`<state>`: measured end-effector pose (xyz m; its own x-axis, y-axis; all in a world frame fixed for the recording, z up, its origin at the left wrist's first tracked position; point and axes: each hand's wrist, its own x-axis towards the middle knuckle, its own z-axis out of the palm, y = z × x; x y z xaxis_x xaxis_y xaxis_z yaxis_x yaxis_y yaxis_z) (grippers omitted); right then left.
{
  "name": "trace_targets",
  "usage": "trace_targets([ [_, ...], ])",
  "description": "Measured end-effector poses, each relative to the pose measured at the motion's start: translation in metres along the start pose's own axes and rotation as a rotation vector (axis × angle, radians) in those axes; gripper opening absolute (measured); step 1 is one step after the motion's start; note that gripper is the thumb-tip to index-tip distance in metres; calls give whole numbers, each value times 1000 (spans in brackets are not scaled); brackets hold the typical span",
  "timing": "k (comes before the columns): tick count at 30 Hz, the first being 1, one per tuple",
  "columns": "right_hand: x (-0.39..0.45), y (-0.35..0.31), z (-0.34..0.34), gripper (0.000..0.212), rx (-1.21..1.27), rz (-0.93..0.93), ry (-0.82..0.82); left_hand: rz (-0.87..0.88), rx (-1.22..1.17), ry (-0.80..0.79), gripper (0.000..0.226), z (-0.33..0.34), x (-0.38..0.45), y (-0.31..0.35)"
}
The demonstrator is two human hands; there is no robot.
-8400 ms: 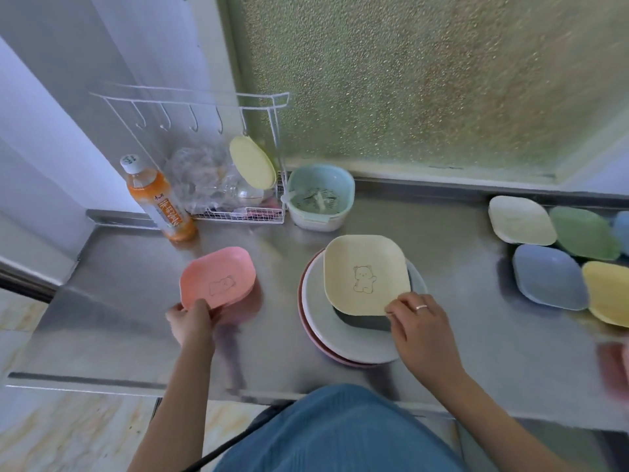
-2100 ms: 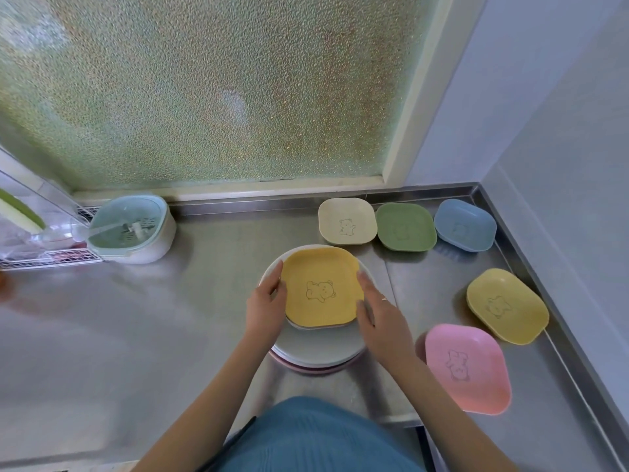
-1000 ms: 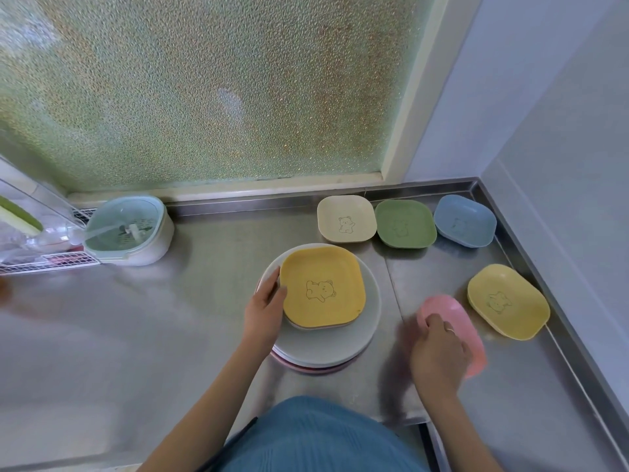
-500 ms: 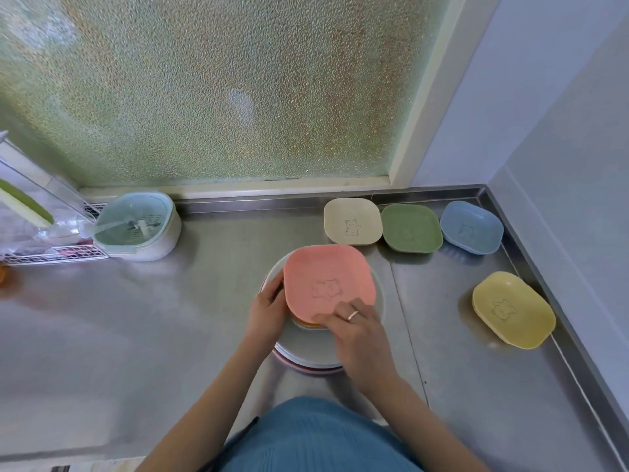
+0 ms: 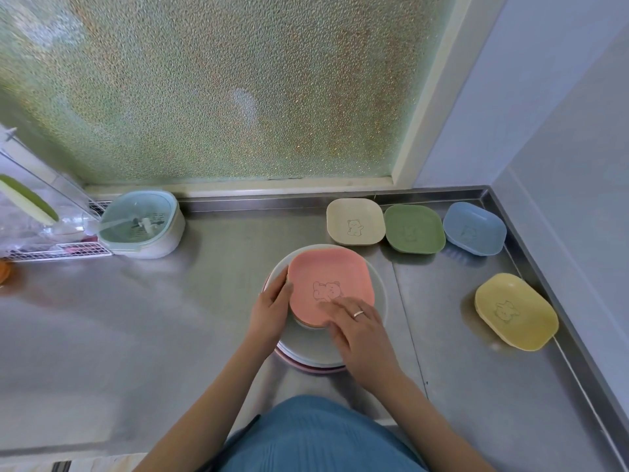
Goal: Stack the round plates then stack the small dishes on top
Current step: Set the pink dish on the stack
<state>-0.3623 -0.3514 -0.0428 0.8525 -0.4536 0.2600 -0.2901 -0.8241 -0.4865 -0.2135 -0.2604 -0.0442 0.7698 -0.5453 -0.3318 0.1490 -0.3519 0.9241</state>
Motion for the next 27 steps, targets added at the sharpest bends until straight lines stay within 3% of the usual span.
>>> trace_targets([
  [5,12,14,0,62,-41,249,-76,57,122,-60,54,1,1,-7],
  [12,21,20,2,63,-28,354,-135,81,308,-60,60,1,5,-18],
  [15,22,18,-2,61,90,405,-84,94,232,-86,58,-2,2,-10],
  [19,7,37,-4,61,243,678,30,-14,35,-59,58,-21,5,-7],
  [23,-18,48,8,62,400,812,-95,-149,18,-158,53,-27,4,-28],
  [27,-21,41,16,56,549,866,-100,-136,-40,-184,44,-23,-3,-28],
])
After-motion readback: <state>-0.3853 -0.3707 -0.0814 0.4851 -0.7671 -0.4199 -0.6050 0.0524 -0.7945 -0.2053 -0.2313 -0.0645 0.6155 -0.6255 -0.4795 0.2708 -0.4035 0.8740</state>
